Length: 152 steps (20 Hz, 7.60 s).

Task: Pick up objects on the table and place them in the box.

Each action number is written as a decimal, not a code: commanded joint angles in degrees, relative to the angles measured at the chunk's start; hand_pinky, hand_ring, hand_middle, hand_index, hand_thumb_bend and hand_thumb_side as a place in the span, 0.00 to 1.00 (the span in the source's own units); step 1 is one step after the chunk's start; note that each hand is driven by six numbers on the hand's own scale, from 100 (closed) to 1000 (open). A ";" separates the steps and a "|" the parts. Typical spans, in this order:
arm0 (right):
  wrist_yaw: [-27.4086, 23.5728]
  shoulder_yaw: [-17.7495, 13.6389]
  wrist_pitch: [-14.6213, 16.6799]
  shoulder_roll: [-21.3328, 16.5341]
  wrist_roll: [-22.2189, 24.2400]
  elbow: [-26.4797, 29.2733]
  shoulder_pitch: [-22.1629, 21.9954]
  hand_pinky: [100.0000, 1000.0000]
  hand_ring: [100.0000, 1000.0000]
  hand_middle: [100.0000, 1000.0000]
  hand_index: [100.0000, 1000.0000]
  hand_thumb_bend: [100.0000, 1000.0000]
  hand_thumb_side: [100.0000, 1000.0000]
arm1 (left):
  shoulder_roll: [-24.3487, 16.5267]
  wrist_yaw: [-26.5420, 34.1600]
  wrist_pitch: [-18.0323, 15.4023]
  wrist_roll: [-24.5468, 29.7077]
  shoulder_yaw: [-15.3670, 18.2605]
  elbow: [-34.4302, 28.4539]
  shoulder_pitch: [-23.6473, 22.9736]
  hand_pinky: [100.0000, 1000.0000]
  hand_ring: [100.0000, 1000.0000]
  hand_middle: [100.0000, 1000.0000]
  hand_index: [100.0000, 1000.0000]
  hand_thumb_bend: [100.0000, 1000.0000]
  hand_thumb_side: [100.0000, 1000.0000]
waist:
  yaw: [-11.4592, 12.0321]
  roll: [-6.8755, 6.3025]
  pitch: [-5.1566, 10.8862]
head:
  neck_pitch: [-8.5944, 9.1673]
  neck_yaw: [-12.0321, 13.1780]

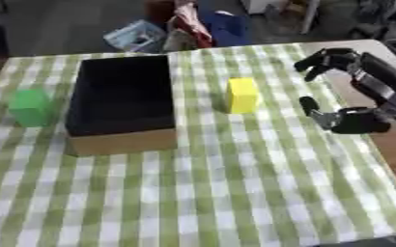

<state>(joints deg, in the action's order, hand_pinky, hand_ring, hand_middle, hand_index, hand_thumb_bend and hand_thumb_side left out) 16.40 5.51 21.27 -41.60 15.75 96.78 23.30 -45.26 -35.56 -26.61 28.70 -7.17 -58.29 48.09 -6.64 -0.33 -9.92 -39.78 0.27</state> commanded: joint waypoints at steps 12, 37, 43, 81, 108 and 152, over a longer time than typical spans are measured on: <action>-1.00 0.21 0.27 -0.43 0.91 0.42 2.19 0.72 0.64 0.70 0.83 0.02 0.12 | 3.78 -11.66 -0.31 -6.53 2.01 8.00 3.20 0.74 0.66 0.67 0.80 0.66 0.15 | -2.56 -0.33 -0.48 | 0.48 4.67; -1.12 0.00 0.15 0.19 0.87 -0.40 1.43 0.72 0.64 0.70 0.83 0.00 0.14 | 4.23 -11.52 0.06 -7.86 2.50 8.53 2.34 0.59 0.37 0.34 0.67 0.48 0.02 | -3.33 -0.09 -1.02 | 0.93 7.71; -1.00 0.08 0.23 -0.07 0.90 -0.70 0.94 0.72 0.64 0.70 0.83 0.00 0.14 | 3.64 -6.45 -0.37 -7.10 1.48 3.22 3.89 0.59 0.36 0.34 0.66 0.46 0.00 | -2.96 -0.21 -0.16 | 0.72 7.31; -1.58 1.08 0.39 0.76 2.53 -1.75 1.15 0.72 0.64 0.69 0.82 0.01 0.17 | 11.19 4.77 -1.73 0.86 -6.40 -7.37 3.89 0.72 0.58 0.62 0.75 0.64 0.41 | -4.49 0.78 0.01 | 2.17 8.23; 4.79 3.08 4.23 -3.43 7.76 -22.97 17.92 0.75 0.73 0.80 0.88 0.30 0.30 | 7.92 34.78 18.26 -12.67 10.84 -53.44 -30.21 0.69 0.45 0.46 0.67 0.43 0.32 | 7.90 5.18 -1.40 | 1.95 0.75; 17.04 -4.56 4.95 8.52 5.68 -48.06 23.45 0.74 0.65 0.53 0.75 0.22 0.31 | 15.14 32.01 17.87 -7.00 9.42 -54.59 -33.75 0.70 0.45 0.46 0.67 0.40 0.40 | 12.21 3.36 -2.96 | 1.61 -5.27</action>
<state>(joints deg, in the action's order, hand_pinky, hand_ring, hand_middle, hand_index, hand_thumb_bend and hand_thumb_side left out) 33.19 1.22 26.33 -32.00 21.70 48.36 46.33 -29.66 -3.38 -8.67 21.52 1.97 -112.07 14.05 5.60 3.28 -13.62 -38.18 -4.78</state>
